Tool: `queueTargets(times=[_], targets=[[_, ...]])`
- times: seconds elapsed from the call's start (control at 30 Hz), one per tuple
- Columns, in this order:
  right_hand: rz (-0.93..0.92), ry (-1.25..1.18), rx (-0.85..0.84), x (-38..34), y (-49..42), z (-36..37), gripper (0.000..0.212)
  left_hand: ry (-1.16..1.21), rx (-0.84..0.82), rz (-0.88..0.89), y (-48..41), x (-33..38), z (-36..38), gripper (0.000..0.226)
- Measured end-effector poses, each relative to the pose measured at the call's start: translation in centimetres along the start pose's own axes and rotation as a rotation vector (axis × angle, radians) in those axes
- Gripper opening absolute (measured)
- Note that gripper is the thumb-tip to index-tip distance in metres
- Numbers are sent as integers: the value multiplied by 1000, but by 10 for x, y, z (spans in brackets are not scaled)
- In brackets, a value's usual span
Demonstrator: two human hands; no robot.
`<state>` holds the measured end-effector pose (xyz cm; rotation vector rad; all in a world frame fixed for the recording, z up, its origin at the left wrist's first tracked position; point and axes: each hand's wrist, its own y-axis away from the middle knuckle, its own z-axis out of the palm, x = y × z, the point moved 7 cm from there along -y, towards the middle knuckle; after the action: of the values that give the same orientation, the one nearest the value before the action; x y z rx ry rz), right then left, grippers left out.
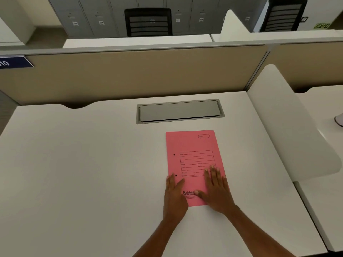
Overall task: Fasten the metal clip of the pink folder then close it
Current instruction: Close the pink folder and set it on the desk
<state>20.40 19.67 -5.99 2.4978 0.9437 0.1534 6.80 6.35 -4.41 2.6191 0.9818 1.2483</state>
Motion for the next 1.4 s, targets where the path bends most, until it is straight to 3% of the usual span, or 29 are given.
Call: queueTargets(times=[0.2, 0.3, 0.43, 0.6, 0.77, 0.97, 1.13, 1.27, 1.4], targets=[[-4, -33, -10, 0, -1, 1, 112, 660, 309, -422, 0, -12, -32, 52], [-1, -52, -17, 1, -1, 2, 112, 738, 250, -510, -4, -23, -37, 53], [-2, -66, -15, 0, -1, 1, 111, 696, 38, -408, -1, -22, -20, 45], [8, -43, -16, -1, -2, 3, 111, 789, -65, -392, 13, -23, -9, 50], [23, -164, 5, -3, -3, 2, 114, 815, -30, -332, 14, -20, -20, 51], [172, -611, 180, -14, -6, -20, 111, 973, 58, -293, 14, -36, -59, 51], [274, -932, 251, -33, -16, -41, 85, 1020, 167, -259, 5, -73, -113, 52], [206, -1133, 178, -64, -29, -57, 26, 1009, 226, -222, -1, -102, -153, 51], [168, -1233, 81, -99, -44, -65, 19, 960, 314, -242, -9, -135, -187, 35]])
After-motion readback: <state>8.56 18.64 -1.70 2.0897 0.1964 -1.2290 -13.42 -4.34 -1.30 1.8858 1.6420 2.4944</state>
